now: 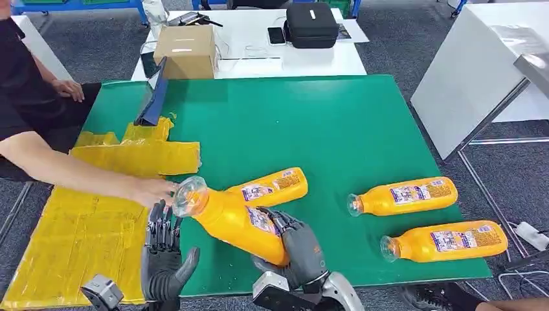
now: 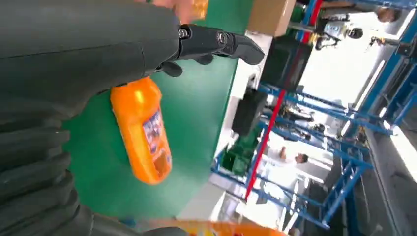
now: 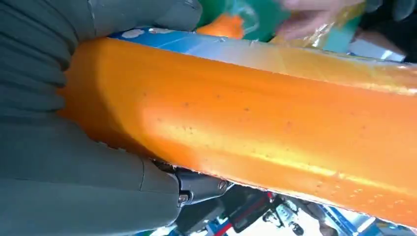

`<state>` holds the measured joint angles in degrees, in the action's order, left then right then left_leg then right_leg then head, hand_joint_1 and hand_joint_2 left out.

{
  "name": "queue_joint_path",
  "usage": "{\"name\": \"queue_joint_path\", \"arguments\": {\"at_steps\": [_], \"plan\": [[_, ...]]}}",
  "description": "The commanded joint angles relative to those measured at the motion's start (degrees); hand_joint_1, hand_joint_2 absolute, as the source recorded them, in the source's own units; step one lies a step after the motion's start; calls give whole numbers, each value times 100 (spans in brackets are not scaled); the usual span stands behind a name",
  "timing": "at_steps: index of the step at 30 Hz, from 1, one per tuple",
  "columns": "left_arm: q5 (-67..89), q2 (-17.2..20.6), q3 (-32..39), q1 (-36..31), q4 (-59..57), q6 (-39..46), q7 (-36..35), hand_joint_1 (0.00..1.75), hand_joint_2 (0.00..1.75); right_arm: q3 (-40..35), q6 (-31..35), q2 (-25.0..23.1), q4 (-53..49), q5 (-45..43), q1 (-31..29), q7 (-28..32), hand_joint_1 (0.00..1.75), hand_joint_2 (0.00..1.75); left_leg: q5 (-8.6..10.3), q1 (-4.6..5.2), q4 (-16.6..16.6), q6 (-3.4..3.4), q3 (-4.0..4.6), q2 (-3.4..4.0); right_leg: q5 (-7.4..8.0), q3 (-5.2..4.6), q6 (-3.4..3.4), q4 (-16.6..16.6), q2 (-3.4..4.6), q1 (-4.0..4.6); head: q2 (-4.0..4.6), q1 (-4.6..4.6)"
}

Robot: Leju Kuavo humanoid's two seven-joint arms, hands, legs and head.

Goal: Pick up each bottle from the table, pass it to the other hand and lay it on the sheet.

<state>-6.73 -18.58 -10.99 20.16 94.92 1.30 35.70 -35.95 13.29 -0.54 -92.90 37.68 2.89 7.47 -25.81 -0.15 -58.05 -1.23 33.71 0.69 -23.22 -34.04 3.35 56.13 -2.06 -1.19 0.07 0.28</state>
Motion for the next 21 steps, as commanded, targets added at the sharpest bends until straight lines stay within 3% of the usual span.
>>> {"name": "queue_joint_path", "arguments": {"at_steps": [1,20,21], "plan": [[-346,110,-477,-74,176,-334,-107,0,175,-815,-217,-500,1094,53,-695,24,175,175,-3,-4,1,5,-9,16,5,4,-13,-3,31,3,0,0],[-475,246,-646,1,291,-763,88,0,175,-1093,-335,-534,1427,21,-799,-50,175,175,0,-2,3,4,-8,6,10,3,-25,-4,13,2,0,-2],[-351,319,-766,34,341,-899,405,0,175,-1182,-484,-561,1621,-48,-889,-73,175,175,-1,-3,5,5,-14,7,10,7,-27,-6,17,3,0,0]]}}
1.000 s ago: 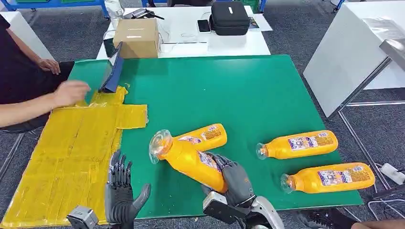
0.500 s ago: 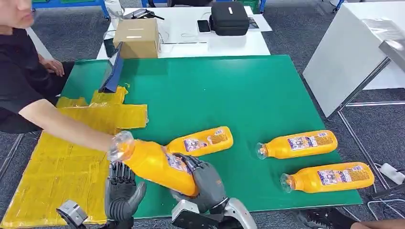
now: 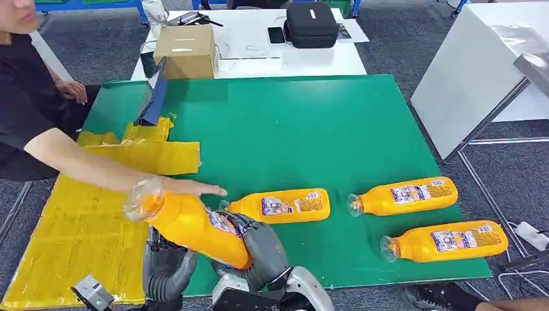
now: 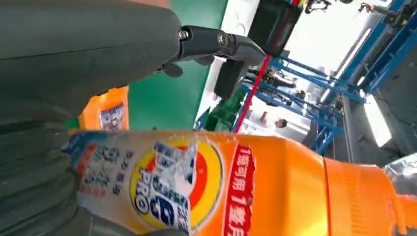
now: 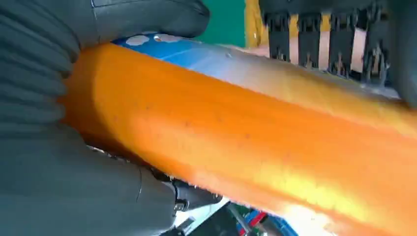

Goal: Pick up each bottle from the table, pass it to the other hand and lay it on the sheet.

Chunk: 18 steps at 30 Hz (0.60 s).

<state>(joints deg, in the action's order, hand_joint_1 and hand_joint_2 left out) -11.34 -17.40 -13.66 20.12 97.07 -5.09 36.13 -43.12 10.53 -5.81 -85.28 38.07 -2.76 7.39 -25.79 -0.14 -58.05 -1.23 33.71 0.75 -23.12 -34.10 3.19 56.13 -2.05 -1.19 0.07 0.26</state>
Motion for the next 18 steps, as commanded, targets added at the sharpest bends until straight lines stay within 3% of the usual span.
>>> {"name": "queue_joint_path", "arguments": {"at_steps": [1,5,6,8,9,18], "plan": [[121,203,-501,38,126,-258,370,0,175,-473,-231,-29,871,-88,-325,-67,175,175,-5,-5,8,7,-21,1,-2,19,-17,-8,24,4,0,0],[665,222,-541,-6,133,92,387,0,175,-729,-410,-29,1128,47,-439,-55,175,175,-3,-3,4,4,-12,2,-1,11,-10,-5,15,3,0,2],[786,227,-559,-15,90,222,387,23,175,-800,-426,-23,1138,89,-464,-44,175,175,-4,-5,7,6,-17,2,-1,15,-14,-8,21,4,0,2],[786,227,-559,-15,90,222,387,23,175,-800,-426,-23,1138,89,-464,-44,175,175,-2,-2,5,4,-11,2,0,10,-9,-5,14,2,0,0],[873,240,-562,-28,92,281,387,175,175,-837,-437,-18,1110,111,-474,-41,175,175,-3,-4,6,5,-16,4,0,14,-12,-7,20,4,0,2],[1344,386,-799,-83,67,686,387,175,175,-917,-444,108,836,171,-544,-59,175,175,-1,-3,7,6,-13,-8,-2,13,-13,-7,9,3,0,0]]}}
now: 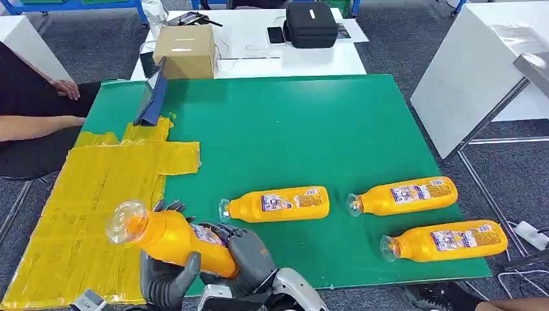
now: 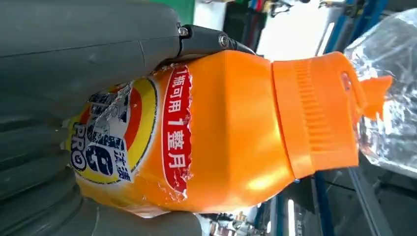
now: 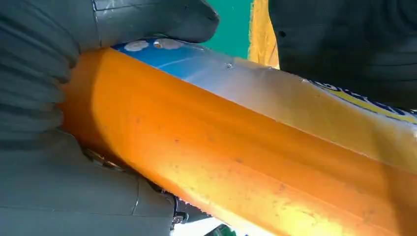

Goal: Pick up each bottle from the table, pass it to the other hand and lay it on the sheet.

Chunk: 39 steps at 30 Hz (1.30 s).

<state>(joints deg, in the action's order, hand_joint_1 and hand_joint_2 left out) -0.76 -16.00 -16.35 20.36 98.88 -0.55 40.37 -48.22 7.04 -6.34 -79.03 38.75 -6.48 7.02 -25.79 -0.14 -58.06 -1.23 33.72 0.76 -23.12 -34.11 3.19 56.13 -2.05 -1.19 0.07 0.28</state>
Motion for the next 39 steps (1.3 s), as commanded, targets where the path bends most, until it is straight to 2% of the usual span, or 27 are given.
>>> {"name": "queue_joint_path", "arguments": {"at_steps": [1,24,27,28,29,30,32,33,37,38,39], "plan": [[301,278,-572,-123,-132,275,-37,175,175,-390,-89,179,164,103,-166,-25,175,175,-3,-6,8,8,-20,-11,-5,21,-18,-7,13,4,0,0],[344,326,-605,-148,-158,397,-37,175,175,-327,-40,208,83,128,-121,-56,175,175,-4,-5,4,6,-16,-8,-4,16,-15,-6,14,3,0,-2],[736,417,-547,-124,-82,725,-37,175,175,-171,372,239,-160,539,28,-186,175,175,-2,-3,6,5,-15,-10,-4,14,-13,-6,10,2,0,-2],[1098,450,-475,-109,26,999,-37,175,175,-103,526,288,-325,748,67,-261,94,175,0,-2,5,4,-8,-10,-3,7,-9,-4,3,1,0,-2],[1663,511,-340,-115,166,1388,-124,175,175,56,693,398,-605,971,115,-318,0,175,-3,-5,5,7,-16,-13,-6,16,-16,-6,9,4,0,0],[2147,591,-234,-148,277,1652,-259,175,175,191,639,520,-830,1000,155,-361,0,0,0,-2,4,5,-6,-12,-4,6,-11,-3,3,2,0,0],[3591,683,230,-292,414,2437,-728,175,175,617,706,798,-1261,1050,191,-377,0,0,-1,-5,1,5,-6,-14,-4,9,-12,-2,2,4,0,-2],[4188,732,443,-383,407,2694,-919,175,175,808,744,883,-1427,1066,183,-360,0,175,0,-4,2,6,-7,-19,-4,9,-15,-2,2,3,0,0],[6756,1053,1270,-1043,-376,3557,-1961,175,175,1358,452,1092,-1416,763,-346,-146,0,175,9,1,8,6,-6,-12,5,6,-14,-5,6,-1,0,-2],[8012,1539,1478,-1367,-1060,3434,-2839,175,175,1410,-28,1235,-797,382,-1029,-372,0,175,10,1,9,5,-5,-9,8,3,-11,-5,7,-1,0,-2],[7610,1762,1542,-1538,-1502,3658,-2700,175,175,1531,-111,1183,-336,209,-1353,-213,0,175,13,7,15,3,-13,-3,10,6,-9,-7,9,-7,0,-2]]}}
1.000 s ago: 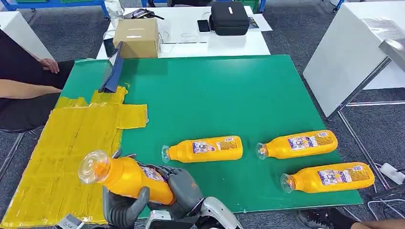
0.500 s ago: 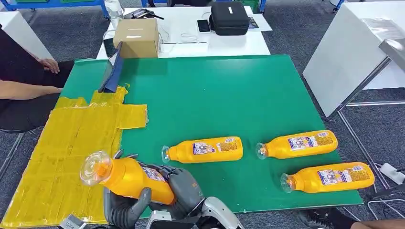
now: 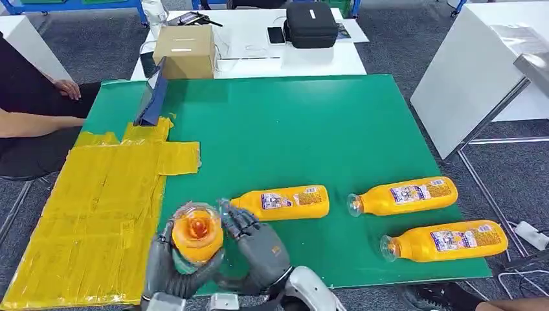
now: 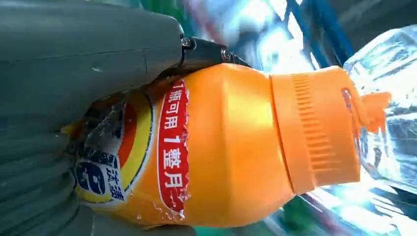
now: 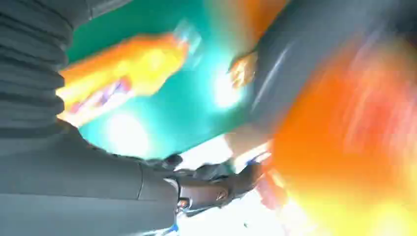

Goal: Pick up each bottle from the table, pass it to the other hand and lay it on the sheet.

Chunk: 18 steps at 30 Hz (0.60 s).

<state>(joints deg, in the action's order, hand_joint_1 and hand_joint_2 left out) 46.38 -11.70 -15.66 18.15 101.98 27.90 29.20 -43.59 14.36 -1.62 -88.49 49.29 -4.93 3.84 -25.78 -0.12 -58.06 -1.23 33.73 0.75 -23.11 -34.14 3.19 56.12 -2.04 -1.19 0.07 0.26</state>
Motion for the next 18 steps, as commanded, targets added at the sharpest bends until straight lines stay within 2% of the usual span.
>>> {"name": "queue_joint_path", "arguments": {"at_steps": [1,4,9,13,18], "plan": [[2772,1403,1551,-1379,-2027,934,-1474,175,175,1154,-855,687,855,-903,-1635,222,0,175,25,4,27,8,-25,8,22,14,-18,-18,26,-5,0,0],[2679,1280,1630,-1307,-2093,1084,-1298,175,175,1215,-802,559,1084,-920,-1624,373,0,175,32,1,27,17,-29,15,29,19,-24,-17,34,-2,0,-2],[2939,1289,1537,-1169,-1823,914,-1435,175,175,1076,-868,578,1073,-865,-1632,234,0,175,43,-10,5,24,-6,2,34,0,-39,0,13,9,0,-2],[3303,1460,1366,-1262,-2172,734,-1667,175,175,946,-1058,638,1518,-956,-2029,89,0,175,43,-8,8,25,-2,9,35,-3,-42,1,25,7,0,0],[3560,1959,1036,-1748,-3270,137,-1975,175,175,699,-1610,588,2642,-1219,-2849,-75,0,175,48,-3,10,26,8,7,38,-14,-40,1,18,3,0,-4]]}}
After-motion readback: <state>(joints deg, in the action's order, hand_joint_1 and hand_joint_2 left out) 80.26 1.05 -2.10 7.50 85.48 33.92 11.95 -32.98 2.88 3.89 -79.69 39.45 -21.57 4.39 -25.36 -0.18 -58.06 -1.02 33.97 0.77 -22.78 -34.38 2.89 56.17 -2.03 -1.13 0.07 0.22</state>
